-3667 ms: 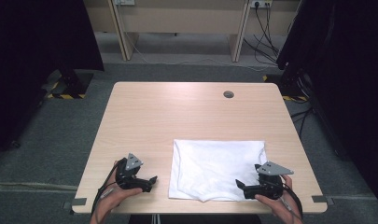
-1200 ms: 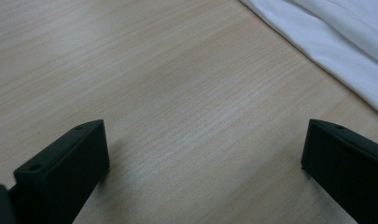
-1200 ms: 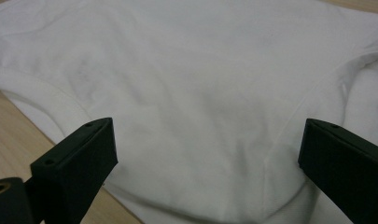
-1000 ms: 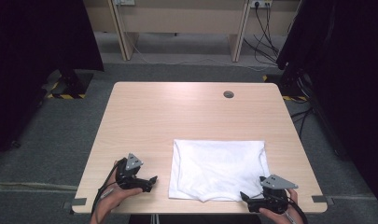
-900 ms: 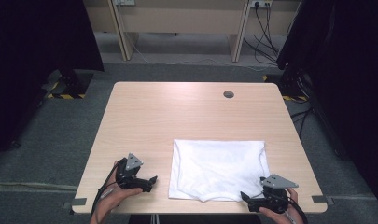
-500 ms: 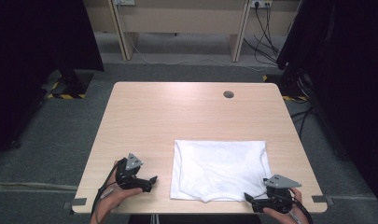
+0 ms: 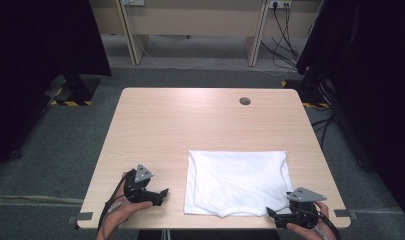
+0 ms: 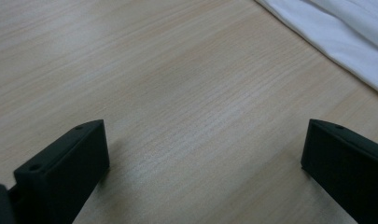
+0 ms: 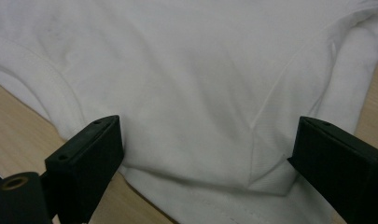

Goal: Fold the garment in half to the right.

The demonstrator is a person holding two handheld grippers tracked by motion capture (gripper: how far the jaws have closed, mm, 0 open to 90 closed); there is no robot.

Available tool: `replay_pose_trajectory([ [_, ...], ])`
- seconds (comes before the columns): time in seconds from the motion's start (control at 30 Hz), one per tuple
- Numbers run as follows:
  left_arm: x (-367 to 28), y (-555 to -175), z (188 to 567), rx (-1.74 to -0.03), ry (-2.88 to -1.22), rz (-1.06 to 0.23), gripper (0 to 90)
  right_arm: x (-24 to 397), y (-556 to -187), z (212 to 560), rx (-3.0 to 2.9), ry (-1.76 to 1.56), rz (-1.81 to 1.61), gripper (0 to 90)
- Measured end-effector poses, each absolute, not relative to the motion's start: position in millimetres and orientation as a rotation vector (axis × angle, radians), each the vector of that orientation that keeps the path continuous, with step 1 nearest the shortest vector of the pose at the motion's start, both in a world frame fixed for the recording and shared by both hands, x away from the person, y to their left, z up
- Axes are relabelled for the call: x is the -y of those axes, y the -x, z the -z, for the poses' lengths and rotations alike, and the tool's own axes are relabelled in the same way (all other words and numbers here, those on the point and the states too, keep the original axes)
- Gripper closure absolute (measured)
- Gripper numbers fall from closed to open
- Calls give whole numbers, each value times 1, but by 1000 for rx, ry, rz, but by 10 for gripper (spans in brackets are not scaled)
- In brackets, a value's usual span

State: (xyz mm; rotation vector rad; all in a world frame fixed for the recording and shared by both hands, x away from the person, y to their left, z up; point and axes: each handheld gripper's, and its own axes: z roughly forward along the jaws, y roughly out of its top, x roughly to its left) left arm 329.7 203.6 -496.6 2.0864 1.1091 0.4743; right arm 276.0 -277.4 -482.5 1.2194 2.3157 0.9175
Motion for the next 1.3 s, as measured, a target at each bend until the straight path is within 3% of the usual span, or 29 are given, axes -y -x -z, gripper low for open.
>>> replay_pose_trajectory([
  [1.3, -204, -330, 497, -1109, -2086, -474, 0, 271, -276, 473, -2281, -1212, -1006, 55],
])
